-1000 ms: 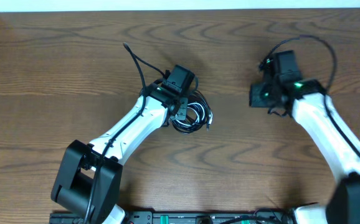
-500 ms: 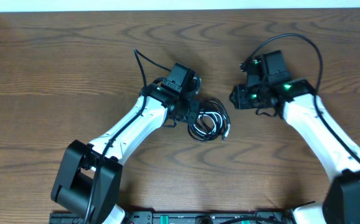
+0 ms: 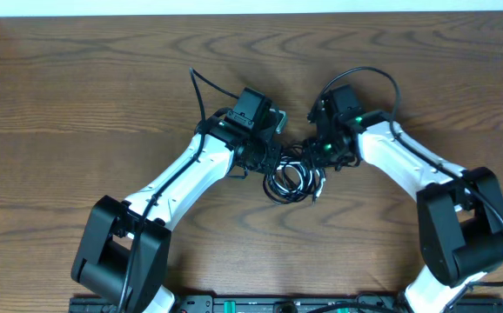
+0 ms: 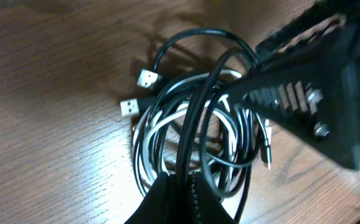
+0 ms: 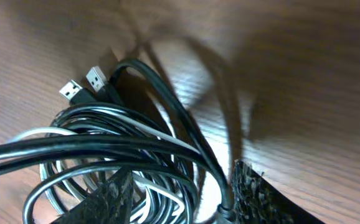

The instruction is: Untangle cables

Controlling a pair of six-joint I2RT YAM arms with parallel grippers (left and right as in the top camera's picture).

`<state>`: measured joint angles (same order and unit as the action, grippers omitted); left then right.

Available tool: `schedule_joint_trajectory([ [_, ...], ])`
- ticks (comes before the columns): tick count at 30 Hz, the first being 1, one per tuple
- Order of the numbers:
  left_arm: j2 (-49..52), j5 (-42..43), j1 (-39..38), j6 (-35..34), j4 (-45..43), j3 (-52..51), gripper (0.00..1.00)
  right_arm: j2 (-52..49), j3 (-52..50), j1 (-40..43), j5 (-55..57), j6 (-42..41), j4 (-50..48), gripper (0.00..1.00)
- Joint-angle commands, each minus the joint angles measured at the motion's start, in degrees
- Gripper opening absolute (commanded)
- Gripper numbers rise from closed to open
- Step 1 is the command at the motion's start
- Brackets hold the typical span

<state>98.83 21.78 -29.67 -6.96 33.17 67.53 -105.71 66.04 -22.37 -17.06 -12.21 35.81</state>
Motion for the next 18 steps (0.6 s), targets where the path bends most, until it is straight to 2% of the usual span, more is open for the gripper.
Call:
schedule_joint_trajectory([
  [1,-0.4,0.7,0.1,1.4,0.0,0.2,0.07,-0.2,0.0,-1.6,-1.3,2.0,0.3,0.48],
  [10,-0.4,-2.3,0.1,0.7,-0.2,0.2,0.07,-0.2,0.0,-2.1,0.1,7.1,2.7,0.53],
  [13,-0.4,-2.4,0.1,0.7,-0.3,0.2,0.07,-0.2,0.0,-2.1,4.8,6.6,2.3,0.45],
  [18,-0.4,-2.4,0.1,0.7,-0.3,0.2,0.07,-0.2,-0.9,-2.2,7.0,3.0,1.2,0.44],
])
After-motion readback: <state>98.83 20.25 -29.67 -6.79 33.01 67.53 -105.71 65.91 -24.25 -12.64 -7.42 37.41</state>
